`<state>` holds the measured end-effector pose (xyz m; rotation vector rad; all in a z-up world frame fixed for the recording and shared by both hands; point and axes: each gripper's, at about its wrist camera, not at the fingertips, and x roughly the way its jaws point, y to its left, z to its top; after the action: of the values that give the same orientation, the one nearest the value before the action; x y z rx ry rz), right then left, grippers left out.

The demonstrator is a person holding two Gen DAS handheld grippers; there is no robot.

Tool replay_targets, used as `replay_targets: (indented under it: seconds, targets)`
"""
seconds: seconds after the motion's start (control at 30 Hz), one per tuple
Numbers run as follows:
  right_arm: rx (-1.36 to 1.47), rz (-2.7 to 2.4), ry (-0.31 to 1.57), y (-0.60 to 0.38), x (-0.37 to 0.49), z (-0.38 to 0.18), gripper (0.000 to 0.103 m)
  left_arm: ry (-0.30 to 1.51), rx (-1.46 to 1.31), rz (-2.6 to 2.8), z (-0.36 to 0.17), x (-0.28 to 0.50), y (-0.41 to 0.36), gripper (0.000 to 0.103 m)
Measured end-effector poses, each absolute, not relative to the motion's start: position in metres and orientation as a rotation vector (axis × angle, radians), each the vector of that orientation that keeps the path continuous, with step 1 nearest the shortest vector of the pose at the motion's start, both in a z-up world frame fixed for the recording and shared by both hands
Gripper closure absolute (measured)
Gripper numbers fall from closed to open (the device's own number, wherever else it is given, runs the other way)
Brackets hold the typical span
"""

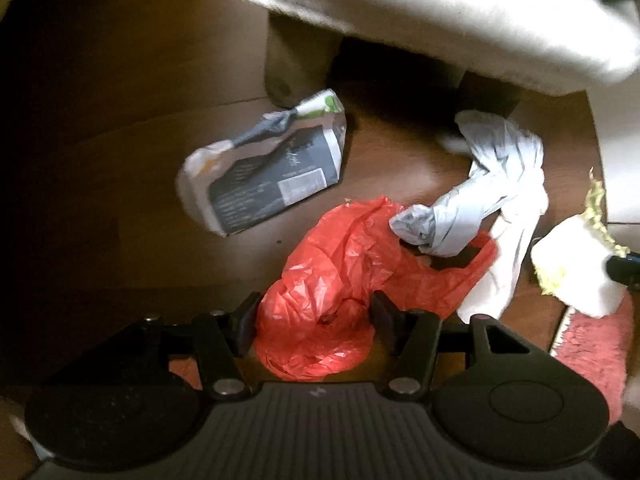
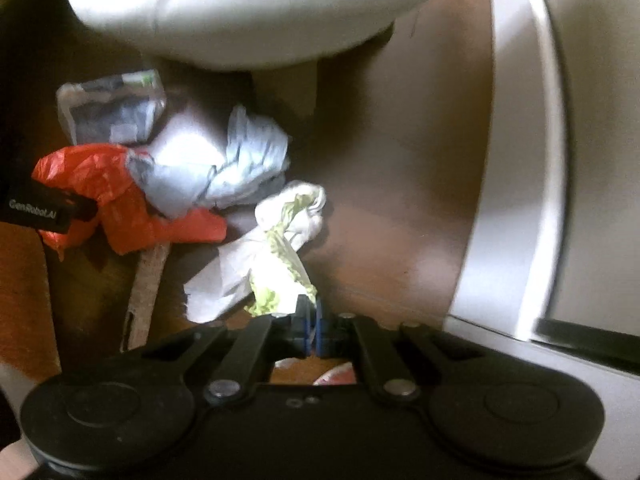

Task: Collect trash
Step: 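Grasp the red plastic bag with the left tool while the right tool grasps the lettuce leaf, then lift the red bag and lettuce over the wastebasket and open both tools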

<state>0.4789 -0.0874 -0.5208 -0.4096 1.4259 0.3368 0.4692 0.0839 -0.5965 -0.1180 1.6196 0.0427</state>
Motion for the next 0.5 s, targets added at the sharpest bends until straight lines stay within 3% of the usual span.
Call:
replay_targets:
  seconds: [0.5]
  targets:
    - [-0.139,0.201,1.229,-0.109,0.447,-0.356,0.101,1.472,-0.134,0.061,-0.435,0.450,0.095,0.046]
